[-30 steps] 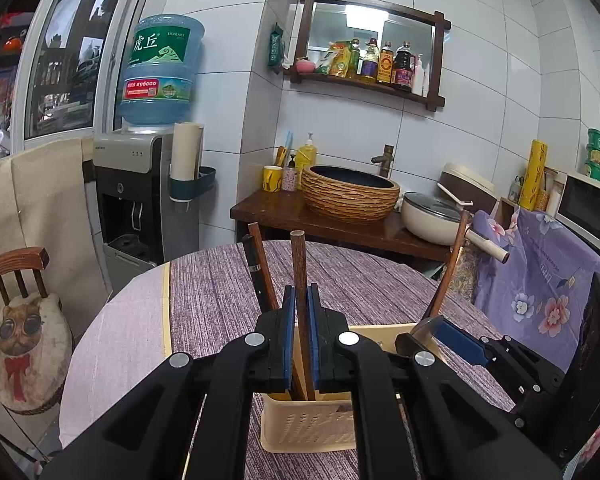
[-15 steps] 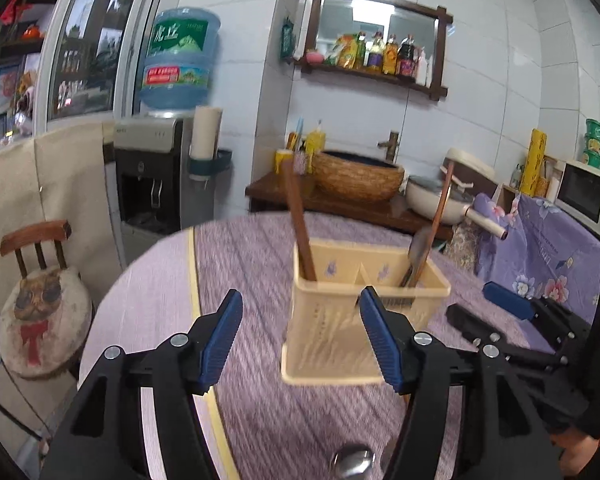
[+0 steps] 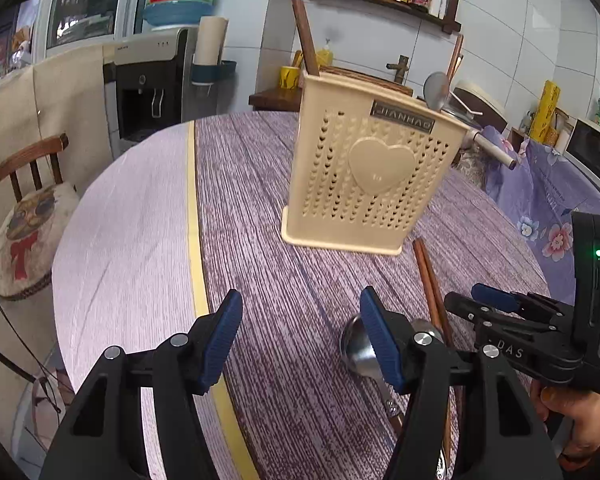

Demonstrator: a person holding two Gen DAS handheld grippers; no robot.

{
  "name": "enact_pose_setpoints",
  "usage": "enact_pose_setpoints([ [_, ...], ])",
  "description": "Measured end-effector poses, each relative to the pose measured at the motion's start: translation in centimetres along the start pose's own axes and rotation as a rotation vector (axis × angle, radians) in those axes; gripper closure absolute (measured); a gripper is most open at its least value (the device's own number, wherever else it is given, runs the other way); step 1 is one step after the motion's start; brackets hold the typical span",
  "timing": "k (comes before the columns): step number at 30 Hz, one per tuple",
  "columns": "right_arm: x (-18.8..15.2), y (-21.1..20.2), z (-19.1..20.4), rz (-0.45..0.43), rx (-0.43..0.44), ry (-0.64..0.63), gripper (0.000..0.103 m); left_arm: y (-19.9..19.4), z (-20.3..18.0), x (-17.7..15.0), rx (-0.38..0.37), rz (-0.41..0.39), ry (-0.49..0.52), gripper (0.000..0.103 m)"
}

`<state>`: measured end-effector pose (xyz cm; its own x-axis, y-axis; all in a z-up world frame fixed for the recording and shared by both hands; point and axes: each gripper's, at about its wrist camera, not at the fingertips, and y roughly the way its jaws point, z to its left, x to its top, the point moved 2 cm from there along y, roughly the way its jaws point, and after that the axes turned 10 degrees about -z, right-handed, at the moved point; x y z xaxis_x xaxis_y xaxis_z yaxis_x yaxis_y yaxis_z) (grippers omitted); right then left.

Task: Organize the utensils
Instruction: 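Move both tools back over the remaining spoon and chopsticks, then lower the left tool onto a silver spoon while the right tool lowers onto a brown chopstick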

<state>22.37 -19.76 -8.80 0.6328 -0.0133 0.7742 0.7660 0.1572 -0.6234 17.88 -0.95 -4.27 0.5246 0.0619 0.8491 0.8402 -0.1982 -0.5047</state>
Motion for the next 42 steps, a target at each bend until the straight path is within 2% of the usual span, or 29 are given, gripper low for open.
enact_pose_setpoints([
  [10,-0.8,0.9,1.4,0.054,-0.038,-0.063,0.066,0.0,-0.5,-1.3,-0.006,0.029,0.004,0.042],
  [17,-0.9,0.8,1.4,0.087,0.006,-0.115,0.087,-0.1,-0.7,-1.7,-0.011,0.041,0.001,0.042],
  [25,-1.8,-0.9,-0.3,0.136,0.066,-0.19,0.087,-0.2,-2.1,-2.3,-0.054,0.071,0.03,0.042],
  [30,-2.4,-1.6,-0.6,0.147,0.07,-0.245,0.087,0.6,-3.3,-3.2,-0.071,0.109,0.061,0.042],
  [39,-2.6,-1.8,-1.0,0.128,0.069,-0.198,0.087,2.2,-5.0,-4.6,-0.04,0.173,0.138,0.043],
  [42,-2.6,-1.8,-1.3,0.123,0.074,-0.169,0.087,2.5,-5.5,-4.6,-0.007,0.163,0.17,0.044],
])
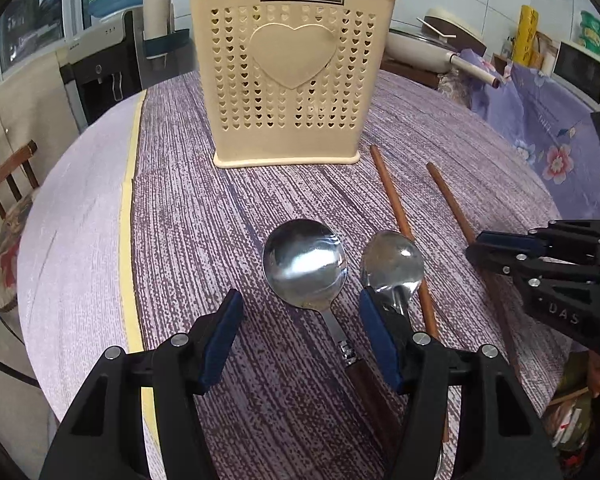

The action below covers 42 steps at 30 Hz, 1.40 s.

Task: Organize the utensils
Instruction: 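Lower the left tool onto a silver spoon while the right tool lowers onto a brown chopstick, then close the left tool on the spoon handle while the right tool closes on the chopstick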

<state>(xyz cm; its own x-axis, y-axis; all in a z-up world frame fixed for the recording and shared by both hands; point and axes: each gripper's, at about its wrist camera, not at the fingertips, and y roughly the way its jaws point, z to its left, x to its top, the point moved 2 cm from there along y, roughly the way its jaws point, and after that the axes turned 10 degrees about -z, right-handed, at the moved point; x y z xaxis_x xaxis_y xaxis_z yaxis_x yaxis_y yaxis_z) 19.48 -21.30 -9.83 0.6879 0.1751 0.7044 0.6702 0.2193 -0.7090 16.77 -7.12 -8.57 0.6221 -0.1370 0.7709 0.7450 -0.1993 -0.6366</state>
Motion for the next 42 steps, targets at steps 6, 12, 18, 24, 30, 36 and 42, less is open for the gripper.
enact_pose_setpoints([
  [6,0.0,-0.1,-0.5,-0.019,-0.004,0.074,0.087,0.9,-0.6,0.6,0.043,-0.003,0.028,0.048],
  [12,0.3,0.2,-0.9,-0.041,-0.017,0.159,0.085,1.5,-0.9,1.3,0.059,0.008,0.024,0.056],
  [18,1.3,1.1,-1.0,-0.048,-0.051,0.207,0.073,1.7,-1.1,1.5,0.067,0.014,0.003,0.056],
  [24,2.6,2.5,-0.9,-0.049,-0.099,0.199,0.074,1.9,-1.4,1.7,0.073,0.009,-0.011,0.057],
  [30,3.5,3.5,-1.4,-0.052,-0.126,0.202,0.074,2.3,-1.8,2.0,0.074,0.007,-0.018,0.057],
  [36,4.0,3.9,-1.5,-0.052,-0.153,0.185,0.083,2.6,-2.0,2.4,0.058,0.008,-0.019,0.057],
  [42,4.2,4.0,-2.3,-0.051,-0.136,0.197,0.092,2.8,-1.8,2.7,0.033,0.001,-0.028,0.057],
])
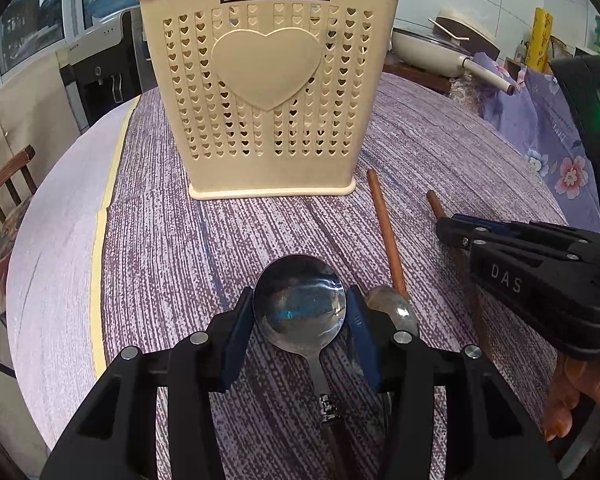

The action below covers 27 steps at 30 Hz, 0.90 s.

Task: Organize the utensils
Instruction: 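Close the left tool on the spoon handle while the right tool closes on the chopstick, then lift the spoon and chopstick and lower them into the cream holder with both tools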

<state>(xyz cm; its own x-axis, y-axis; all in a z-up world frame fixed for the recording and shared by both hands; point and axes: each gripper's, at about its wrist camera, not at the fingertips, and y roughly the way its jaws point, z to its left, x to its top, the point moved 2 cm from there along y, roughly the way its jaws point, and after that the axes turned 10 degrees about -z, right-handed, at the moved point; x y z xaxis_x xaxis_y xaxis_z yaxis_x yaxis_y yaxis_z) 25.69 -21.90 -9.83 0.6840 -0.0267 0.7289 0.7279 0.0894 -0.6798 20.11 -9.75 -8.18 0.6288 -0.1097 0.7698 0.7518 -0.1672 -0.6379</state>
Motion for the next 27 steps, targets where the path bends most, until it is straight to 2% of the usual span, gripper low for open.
enact_pose_setpoints([
  [9,0.2,-0.1,-0.5,-0.023,0.035,0.037,0.092,-0.7,0.7,0.9,-0.024,-0.044,-0.011,0.057],
  [19,2.4,-3.9,-1.3,-0.17,0.109,0.101,0.095,-3.6,2.7,3.4,-0.069,-0.166,-0.055,0.057],
  [27,4.3,-7.9,-1.4,-0.295,0.207,0.13,0.095,-5.4,3.4,5.3,-0.08,-0.238,-0.074,0.057],
])
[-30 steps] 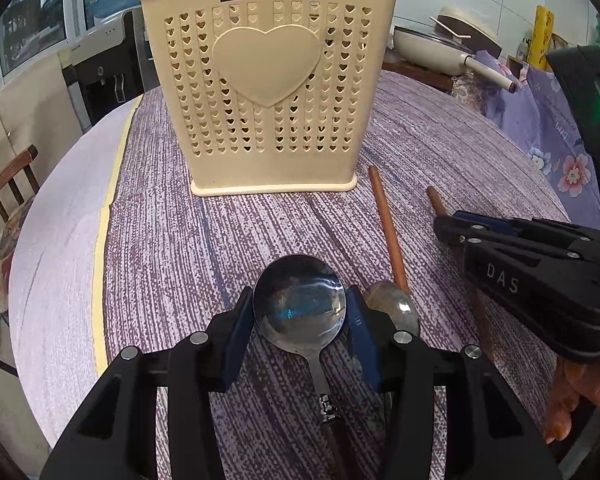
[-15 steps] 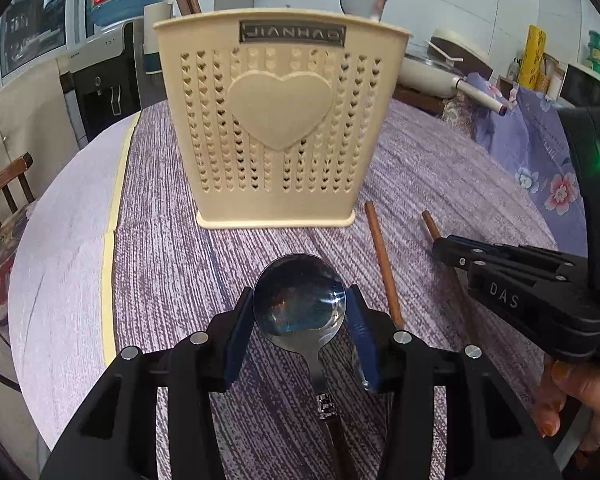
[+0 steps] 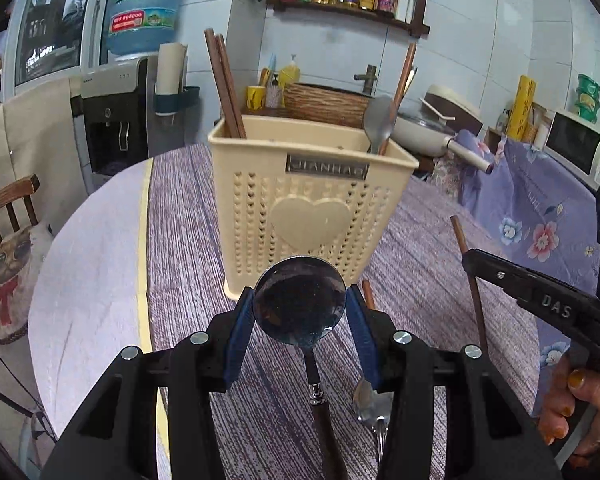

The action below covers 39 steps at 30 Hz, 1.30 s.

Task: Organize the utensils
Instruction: 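Lift the spoon and chopstick and lower them into the cream holder with both tools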

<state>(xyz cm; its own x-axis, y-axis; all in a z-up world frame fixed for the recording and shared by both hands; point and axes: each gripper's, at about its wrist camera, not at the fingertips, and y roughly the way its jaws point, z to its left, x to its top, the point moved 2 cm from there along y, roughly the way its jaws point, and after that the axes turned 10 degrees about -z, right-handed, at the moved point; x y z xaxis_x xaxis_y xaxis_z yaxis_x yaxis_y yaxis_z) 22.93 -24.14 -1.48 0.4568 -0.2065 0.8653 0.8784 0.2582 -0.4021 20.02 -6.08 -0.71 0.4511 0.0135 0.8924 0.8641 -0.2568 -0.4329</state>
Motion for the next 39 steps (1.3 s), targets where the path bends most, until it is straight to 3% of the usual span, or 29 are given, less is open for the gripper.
enact_pose_setpoints([
  [13,3.4,-4.7,1.9,-0.12,0.093,-0.052,0.095,-2.1,0.4,2.9,-0.02,-0.093,0.003,0.058],
  [27,5.7,-6.4,3.1,-0.172,0.114,-0.095,0.095,-3.0,0.8,4.3,-0.059,-0.1,-0.008,0.058],
  [32,8.3,-7.2,4.3,-0.209,0.155,-0.11,0.095,-4.2,1.1,6.7,-0.095,-0.129,-0.005,0.058],
  [39,14.6,-8.1,7.5,-0.277,0.21,-0.172,0.095,-6.3,1.1,12.8,-0.143,-0.217,0.006,0.058],
])
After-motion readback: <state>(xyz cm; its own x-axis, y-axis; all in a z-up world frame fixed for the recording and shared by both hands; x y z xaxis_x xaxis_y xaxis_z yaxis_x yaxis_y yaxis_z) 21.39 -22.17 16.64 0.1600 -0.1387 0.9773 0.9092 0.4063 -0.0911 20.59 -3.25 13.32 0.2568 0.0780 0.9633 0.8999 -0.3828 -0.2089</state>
